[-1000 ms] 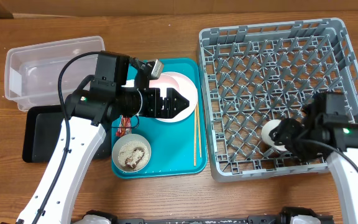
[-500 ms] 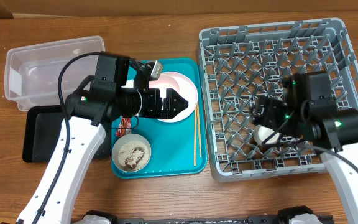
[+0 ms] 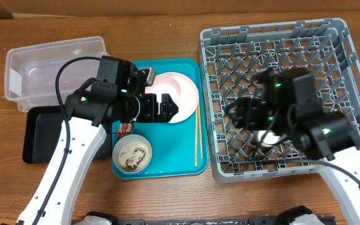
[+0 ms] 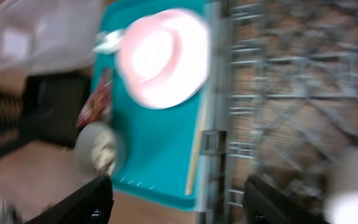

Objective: Sort waste into correct bins and load items into the dishwasher
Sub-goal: 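Grasp the pink bowl on the plate with the right gripper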

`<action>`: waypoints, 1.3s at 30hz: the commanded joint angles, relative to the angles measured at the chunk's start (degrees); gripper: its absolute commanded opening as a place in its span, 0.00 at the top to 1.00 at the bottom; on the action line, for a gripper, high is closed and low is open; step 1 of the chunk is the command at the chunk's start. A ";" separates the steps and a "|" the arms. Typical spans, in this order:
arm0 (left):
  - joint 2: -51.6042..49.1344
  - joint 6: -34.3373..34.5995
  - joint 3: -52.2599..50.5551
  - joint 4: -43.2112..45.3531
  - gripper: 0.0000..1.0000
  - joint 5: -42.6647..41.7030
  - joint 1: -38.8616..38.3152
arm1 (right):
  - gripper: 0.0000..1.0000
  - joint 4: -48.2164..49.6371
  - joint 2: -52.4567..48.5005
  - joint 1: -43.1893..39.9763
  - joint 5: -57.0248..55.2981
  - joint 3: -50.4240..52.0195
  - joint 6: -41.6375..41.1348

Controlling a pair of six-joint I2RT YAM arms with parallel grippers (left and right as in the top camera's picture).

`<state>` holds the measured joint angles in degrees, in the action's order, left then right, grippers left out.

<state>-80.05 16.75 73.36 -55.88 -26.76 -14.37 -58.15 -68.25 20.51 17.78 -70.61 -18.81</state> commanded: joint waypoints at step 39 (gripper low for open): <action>7.21 8.98 18.95 -31.89 0.00 18.14 2.73 | 0.36 37.81 -39.28 14.58 -10.78 -3.37 -5.99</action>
<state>-75.53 25.36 91.20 -87.94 -2.92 -11.73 -21.65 -106.76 34.72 7.86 -72.31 -23.14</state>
